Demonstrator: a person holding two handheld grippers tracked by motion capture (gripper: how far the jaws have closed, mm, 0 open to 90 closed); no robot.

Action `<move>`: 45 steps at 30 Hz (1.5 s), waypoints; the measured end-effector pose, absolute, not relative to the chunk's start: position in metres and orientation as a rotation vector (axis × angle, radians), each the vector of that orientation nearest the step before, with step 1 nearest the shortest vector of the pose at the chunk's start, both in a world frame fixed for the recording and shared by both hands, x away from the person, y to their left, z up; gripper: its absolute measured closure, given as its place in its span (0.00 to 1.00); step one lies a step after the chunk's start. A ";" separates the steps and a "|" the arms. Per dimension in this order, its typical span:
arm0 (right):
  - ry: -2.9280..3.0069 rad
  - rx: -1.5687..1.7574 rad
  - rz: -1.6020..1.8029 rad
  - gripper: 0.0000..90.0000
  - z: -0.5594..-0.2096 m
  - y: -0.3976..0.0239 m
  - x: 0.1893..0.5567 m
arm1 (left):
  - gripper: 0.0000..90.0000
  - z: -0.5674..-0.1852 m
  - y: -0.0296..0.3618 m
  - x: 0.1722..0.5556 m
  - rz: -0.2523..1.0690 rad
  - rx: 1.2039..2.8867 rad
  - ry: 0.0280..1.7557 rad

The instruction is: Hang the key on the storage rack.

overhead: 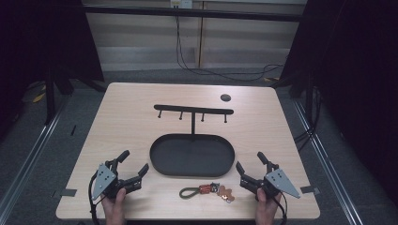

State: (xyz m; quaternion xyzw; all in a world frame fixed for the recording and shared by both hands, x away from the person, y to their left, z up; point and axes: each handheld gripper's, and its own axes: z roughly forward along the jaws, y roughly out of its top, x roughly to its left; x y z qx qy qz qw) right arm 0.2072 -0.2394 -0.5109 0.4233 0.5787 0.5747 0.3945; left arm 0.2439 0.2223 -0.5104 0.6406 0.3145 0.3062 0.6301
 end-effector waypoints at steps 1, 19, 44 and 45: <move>1.468 1.073 1.458 0.14 -0.511 -0.239 0.207 | 0.17 -0.510 0.222 0.244 0.702 1.468 0.718; 1.573 1.108 1.389 0.19 -0.508 -0.235 0.213 | 0.17 -0.510 0.223 0.245 0.698 1.475 0.703; 1.904 1.135 1.444 0.42 -0.483 -0.220 0.218 | 0.17 -0.510 0.223 0.245 0.695 1.475 0.702; 1.929 1.126 1.440 0.42 -0.482 -0.219 0.218 | 0.17 -0.510 0.223 0.245 0.696 1.476 0.701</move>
